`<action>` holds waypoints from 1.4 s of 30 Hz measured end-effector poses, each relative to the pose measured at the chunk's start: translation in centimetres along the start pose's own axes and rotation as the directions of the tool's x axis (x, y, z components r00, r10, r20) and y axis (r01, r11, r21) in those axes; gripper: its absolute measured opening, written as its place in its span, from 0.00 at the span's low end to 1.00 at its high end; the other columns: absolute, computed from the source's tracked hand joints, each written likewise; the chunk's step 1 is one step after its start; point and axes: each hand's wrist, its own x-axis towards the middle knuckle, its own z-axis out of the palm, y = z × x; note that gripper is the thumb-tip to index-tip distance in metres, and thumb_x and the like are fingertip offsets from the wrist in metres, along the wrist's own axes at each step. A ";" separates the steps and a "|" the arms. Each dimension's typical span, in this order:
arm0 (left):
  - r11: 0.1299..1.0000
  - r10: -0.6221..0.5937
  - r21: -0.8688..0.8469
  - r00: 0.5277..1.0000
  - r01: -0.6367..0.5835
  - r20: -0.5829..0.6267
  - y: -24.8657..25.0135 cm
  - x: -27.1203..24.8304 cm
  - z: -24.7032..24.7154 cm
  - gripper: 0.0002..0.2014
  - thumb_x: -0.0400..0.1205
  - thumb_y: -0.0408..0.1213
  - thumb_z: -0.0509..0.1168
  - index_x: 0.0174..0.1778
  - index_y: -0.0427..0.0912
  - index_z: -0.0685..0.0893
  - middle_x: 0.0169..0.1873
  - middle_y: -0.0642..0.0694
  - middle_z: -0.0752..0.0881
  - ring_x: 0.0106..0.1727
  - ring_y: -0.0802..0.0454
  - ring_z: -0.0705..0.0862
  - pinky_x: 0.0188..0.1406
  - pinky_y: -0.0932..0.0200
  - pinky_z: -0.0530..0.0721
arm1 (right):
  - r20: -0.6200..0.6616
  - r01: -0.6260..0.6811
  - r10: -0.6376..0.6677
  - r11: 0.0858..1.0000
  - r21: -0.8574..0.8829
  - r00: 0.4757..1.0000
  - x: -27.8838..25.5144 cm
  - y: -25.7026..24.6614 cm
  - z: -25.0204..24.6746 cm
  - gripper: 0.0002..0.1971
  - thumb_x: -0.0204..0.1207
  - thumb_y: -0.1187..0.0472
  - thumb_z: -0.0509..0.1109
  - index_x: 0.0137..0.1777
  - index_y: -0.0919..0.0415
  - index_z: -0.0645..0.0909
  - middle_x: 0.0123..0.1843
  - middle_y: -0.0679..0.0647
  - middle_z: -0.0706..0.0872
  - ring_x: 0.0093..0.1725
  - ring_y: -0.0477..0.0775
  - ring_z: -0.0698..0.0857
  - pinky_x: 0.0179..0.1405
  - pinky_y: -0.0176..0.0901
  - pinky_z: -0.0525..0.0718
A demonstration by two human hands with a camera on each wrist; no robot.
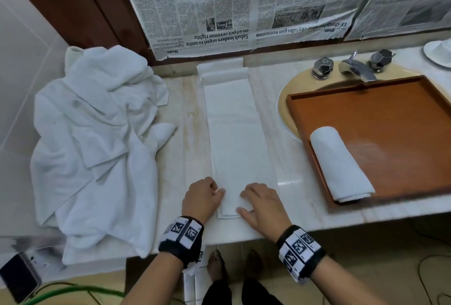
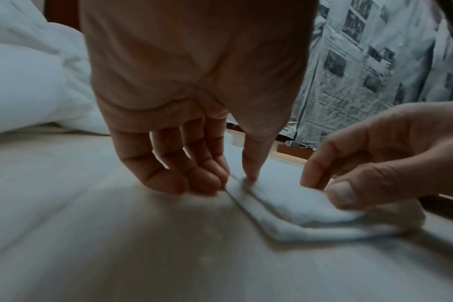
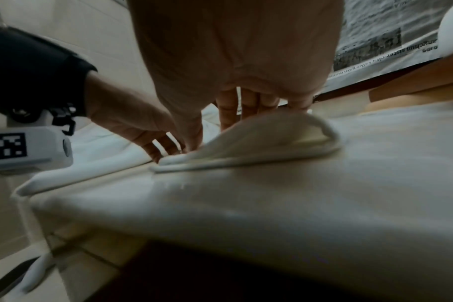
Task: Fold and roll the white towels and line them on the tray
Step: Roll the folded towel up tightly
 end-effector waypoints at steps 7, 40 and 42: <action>0.998 -0.053 0.037 0.997 0.055 -0.052 0.7 -1.3 1.2 0.13 0.79 0.53 0.69 0.50 0.49 0.87 0.47 0.52 0.85 0.50 0.50 0.85 0.48 0.53 0.84 | 0.081 -0.002 0.006 0.999 -0.050 0.997 -1.2 -0.5 0.4 0.27 0.65 0.38 0.66 0.61 0.52 0.84 0.61 0.51 0.82 0.61 0.56 0.80 0.60 0.53 0.77; 0.969 0.071 -0.230 0.994 -0.088 -0.084 -3.1 -3.9 0.2 0.11 0.73 0.36 0.76 0.52 0.47 0.90 0.40 0.53 0.87 0.41 0.57 0.84 0.53 0.61 0.82 | -0.141 0.125 -0.124 0.992 0.000 0.982 -1.5 -5.1 4.3 0.08 0.72 0.51 0.65 0.41 0.51 0.83 0.41 0.45 0.83 0.42 0.53 0.82 0.40 0.50 0.78; 0.971 0.065 -0.226 0.996 -0.077 -0.060 -3.7 -4.0 0.3 0.13 0.73 0.33 0.75 0.53 0.46 0.89 0.41 0.53 0.87 0.42 0.59 0.84 0.54 0.63 0.82 | -0.117 0.091 -0.094 0.996 -0.023 0.989 -1.6 -4.8 4.5 0.03 0.69 0.54 0.71 0.41 0.51 0.83 0.41 0.46 0.82 0.42 0.55 0.82 0.41 0.52 0.78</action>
